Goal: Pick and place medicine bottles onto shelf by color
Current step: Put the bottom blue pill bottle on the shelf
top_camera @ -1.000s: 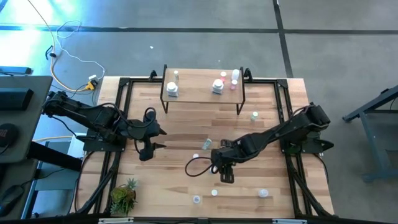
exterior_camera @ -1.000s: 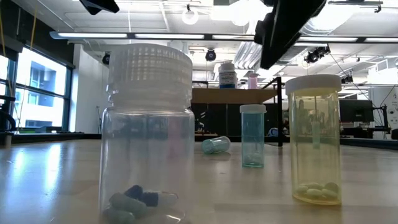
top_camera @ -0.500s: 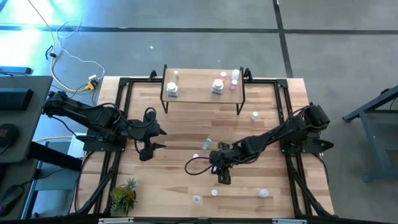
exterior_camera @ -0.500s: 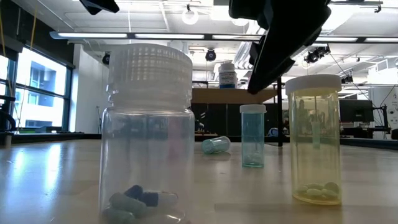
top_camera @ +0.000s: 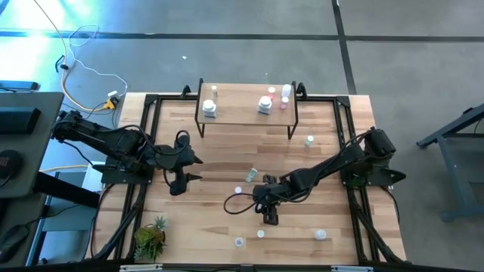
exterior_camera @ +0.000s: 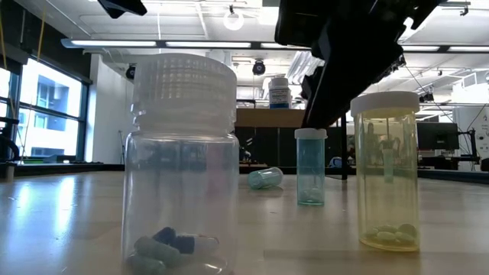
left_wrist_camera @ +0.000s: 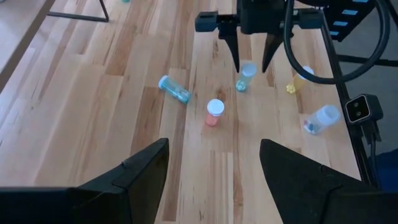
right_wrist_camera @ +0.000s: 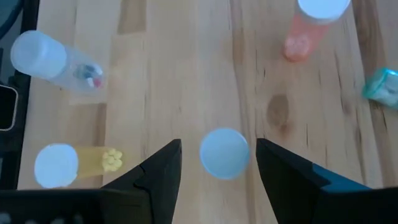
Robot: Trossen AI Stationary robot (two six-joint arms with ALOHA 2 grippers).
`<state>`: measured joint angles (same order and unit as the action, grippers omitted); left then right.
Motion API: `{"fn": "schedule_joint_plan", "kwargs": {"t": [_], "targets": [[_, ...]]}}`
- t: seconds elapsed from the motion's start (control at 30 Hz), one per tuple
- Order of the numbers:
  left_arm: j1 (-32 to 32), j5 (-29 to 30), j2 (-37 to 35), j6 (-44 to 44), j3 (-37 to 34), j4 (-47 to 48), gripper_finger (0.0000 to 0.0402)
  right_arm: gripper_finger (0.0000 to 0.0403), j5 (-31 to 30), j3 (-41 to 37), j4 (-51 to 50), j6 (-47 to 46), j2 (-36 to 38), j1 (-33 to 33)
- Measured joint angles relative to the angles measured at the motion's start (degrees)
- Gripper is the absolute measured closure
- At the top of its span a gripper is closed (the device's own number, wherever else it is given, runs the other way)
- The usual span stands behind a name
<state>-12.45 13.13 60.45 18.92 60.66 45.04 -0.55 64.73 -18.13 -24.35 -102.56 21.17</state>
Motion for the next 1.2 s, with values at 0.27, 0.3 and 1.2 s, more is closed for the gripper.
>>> {"fn": "schedule_joint_plan", "kwargs": {"t": [0.27,0.3,1.2], "targets": [[0.04,0.91,0.0,0.0,0.0,-0.29,0.0158,0.0206,-1.74,0.0,-0.51,-0.03,-0.28,0.0],[0.04,0.98,0.0,0.0,0.0,-0.31,0.0158,0.0206,-2.3,0.0,-0.48,-0.01,-0.28,0.0],[0.04,1.22,-0.01,-0.54,0.0,-0.28,0.0158,0.0268,-0.66,0.02,-0.02,-1.42,-1.38,-0.05]]}}
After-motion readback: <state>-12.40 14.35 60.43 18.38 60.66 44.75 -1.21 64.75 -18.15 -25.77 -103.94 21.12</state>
